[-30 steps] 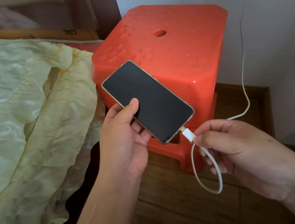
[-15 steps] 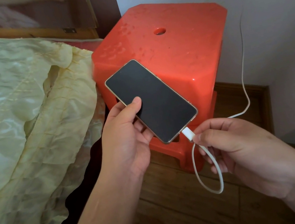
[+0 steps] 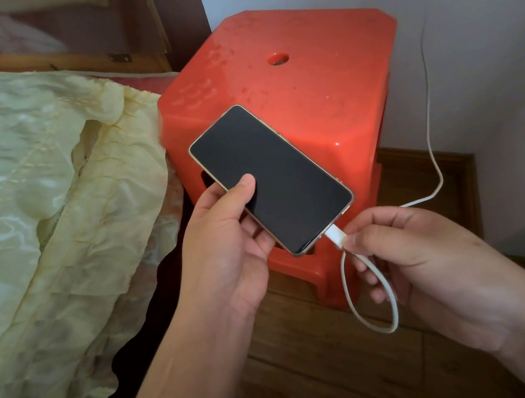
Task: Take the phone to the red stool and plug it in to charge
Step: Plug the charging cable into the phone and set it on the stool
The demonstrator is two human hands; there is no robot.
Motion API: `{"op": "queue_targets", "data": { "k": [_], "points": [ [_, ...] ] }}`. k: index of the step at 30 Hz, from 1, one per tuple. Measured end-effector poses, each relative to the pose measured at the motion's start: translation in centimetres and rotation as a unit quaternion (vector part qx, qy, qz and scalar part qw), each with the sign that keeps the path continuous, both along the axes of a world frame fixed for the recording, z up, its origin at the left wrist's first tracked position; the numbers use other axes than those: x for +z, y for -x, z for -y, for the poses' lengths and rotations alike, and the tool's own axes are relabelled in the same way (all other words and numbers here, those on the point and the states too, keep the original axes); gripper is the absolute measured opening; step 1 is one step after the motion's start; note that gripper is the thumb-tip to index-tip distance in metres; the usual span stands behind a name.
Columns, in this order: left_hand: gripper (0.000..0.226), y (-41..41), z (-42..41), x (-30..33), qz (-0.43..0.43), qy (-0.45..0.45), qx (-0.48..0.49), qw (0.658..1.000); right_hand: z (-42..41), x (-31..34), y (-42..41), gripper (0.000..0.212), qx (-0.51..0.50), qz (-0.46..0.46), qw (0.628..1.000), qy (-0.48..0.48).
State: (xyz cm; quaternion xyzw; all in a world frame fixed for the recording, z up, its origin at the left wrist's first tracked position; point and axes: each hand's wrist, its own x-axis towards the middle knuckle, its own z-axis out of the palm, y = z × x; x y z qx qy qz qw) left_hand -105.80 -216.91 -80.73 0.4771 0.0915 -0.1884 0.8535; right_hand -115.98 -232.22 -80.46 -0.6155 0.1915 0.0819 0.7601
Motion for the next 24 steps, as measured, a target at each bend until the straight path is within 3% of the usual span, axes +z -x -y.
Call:
{"op": "queue_targets", "data": {
  "k": [5, 10, 19, 24],
  "points": [
    [0.024, -0.4, 1.1, 0.9, 0.000, -0.002, 0.004, 1.000, 1.4, 1.1, -0.6, 0.016, 0.011, 0.037, 0.998, 0.042],
    [0.021, -1.6, 3.1, 2.1, -0.005, -0.026, 0.005, 1.000, 3.3, 2.6, -1.4, 0.015, -0.064, 0.078, 0.994, 0.050],
    [0.023, -6.0, 6.8, 4.9, 0.031, -0.154, -0.072, 0.985, 6.0, 4.0, -2.0, 0.014, -0.102, 0.110, 0.986, -0.078],
    [0.010, -8.2, 7.3, 6.3, 0.073, -0.205, -0.081, 0.973, 6.6, 4.2, -2.2, 0.017, -0.107, 0.120, 0.978, -0.131]
  ]
}}
